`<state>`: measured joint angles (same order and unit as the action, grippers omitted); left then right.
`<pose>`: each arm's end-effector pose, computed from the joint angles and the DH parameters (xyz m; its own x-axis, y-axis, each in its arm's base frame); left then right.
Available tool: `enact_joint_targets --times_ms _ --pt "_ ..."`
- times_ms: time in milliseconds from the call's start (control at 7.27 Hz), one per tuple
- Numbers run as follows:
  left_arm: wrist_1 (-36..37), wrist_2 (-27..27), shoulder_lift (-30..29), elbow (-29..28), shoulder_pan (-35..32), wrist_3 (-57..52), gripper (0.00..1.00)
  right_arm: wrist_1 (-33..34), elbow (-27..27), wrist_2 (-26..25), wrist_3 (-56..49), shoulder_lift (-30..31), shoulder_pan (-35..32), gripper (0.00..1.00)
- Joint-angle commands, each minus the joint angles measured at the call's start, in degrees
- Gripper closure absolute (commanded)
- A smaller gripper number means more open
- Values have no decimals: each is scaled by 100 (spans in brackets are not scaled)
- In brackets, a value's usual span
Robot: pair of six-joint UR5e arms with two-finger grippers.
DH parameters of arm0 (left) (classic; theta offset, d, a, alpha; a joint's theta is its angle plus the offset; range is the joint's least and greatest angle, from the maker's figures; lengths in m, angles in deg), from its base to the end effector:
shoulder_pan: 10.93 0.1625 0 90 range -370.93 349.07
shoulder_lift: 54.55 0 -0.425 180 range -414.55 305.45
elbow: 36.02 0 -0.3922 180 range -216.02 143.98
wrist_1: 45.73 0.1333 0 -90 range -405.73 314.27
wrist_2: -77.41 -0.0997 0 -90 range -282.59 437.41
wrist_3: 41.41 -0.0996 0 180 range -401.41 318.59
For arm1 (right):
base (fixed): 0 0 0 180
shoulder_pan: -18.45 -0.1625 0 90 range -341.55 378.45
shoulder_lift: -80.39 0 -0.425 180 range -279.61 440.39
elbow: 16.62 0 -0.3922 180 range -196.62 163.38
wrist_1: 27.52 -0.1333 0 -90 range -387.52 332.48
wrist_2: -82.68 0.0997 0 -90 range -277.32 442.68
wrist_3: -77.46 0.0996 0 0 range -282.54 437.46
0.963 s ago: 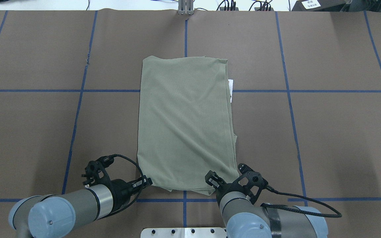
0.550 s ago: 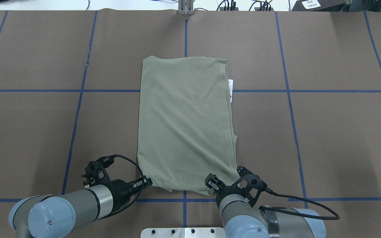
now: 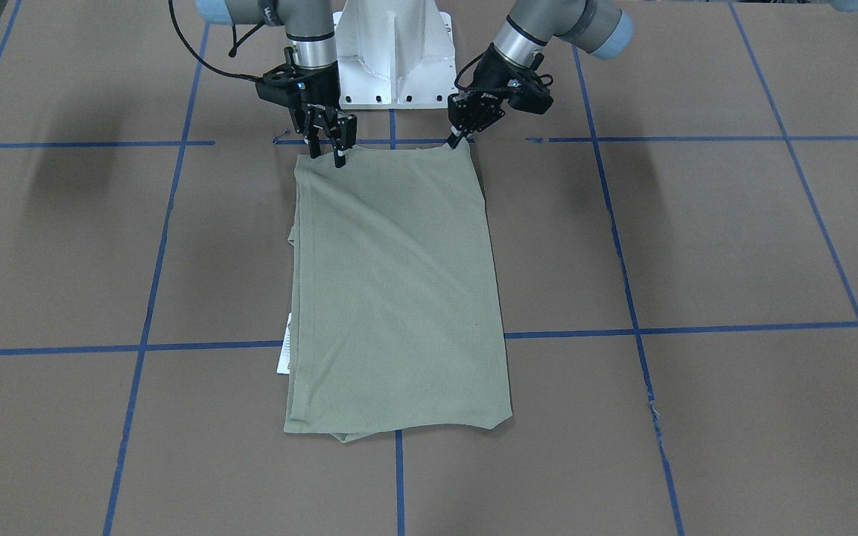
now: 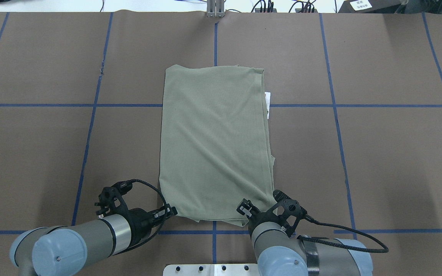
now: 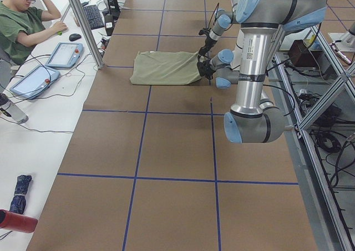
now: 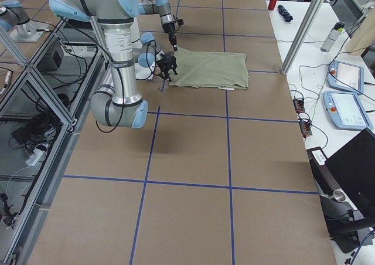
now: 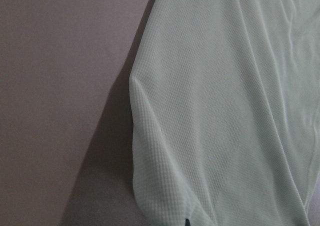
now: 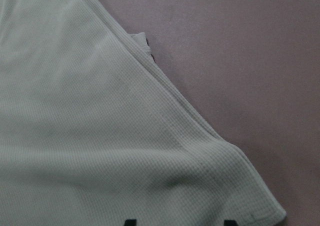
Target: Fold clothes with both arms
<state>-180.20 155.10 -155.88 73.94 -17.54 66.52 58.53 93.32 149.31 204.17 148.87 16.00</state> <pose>0.5161 -0.2154 0.3028 0.1347 -0.3184 -0.9383 0.3775 0.8920 -0.2485 -0.5770 -0.1977 0.2914 0.3701 0.5651 0.7374 -0.6770 0.7076 -0.2025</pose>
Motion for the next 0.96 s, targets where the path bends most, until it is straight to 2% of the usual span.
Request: enact_joint_targets --times_ms 0,138,275,413,825 --pt "0 0 0 17 -8 0 100 -10 -173 -1 3 -168 -54 40" --pt "0 0 0 26 -8 -9 100 -10 -192 -1 11 -169 -63 46" --pt "0 0 0 26 -8 0 100 -10 -192 -1 133 -238 -106 78" --pt "-9 0 0 26 -8 -9 100 -10 -183 -1 204 -248 -124 100" --pt "-9 0 -9 26 1 -9 100 16 -139 -1 187 -239 -142 100"
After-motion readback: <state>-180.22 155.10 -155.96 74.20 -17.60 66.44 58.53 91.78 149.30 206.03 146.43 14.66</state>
